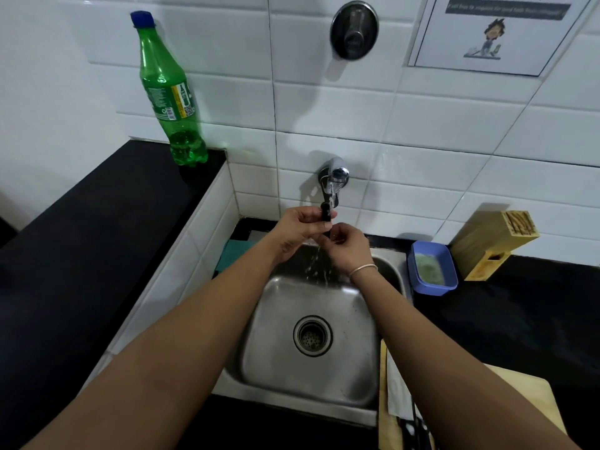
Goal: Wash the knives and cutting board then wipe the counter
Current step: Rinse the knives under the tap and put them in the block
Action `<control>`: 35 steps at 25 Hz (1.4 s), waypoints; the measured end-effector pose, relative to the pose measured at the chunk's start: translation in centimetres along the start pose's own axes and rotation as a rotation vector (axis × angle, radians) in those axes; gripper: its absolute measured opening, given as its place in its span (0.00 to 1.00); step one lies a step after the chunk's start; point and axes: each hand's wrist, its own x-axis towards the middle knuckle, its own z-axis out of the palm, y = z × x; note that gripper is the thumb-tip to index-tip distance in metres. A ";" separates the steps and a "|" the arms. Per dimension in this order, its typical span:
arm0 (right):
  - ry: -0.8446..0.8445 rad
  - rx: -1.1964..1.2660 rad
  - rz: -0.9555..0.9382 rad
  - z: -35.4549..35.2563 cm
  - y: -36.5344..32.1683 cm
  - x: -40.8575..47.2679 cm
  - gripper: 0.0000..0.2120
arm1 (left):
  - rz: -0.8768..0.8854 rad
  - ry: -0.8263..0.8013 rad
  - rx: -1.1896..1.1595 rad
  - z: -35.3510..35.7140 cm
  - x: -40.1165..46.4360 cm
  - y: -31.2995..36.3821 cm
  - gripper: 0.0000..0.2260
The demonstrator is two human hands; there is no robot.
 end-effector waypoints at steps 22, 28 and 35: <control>-0.117 -0.043 0.001 -2.6 -0.6 -0.2 0.06 | -0.081 0.186 0.071 2.8 -0.3 1.3 0.09; 0.256 -0.051 0.162 -10.6 4.1 -4.1 0.09 | -0.407 -0.025 0.302 10.9 -1.2 -2.4 0.10; 0.611 -0.220 0.105 -22.9 7.8 -8.3 0.36 | -0.285 -0.262 0.398 25.3 1.0 -1.2 0.08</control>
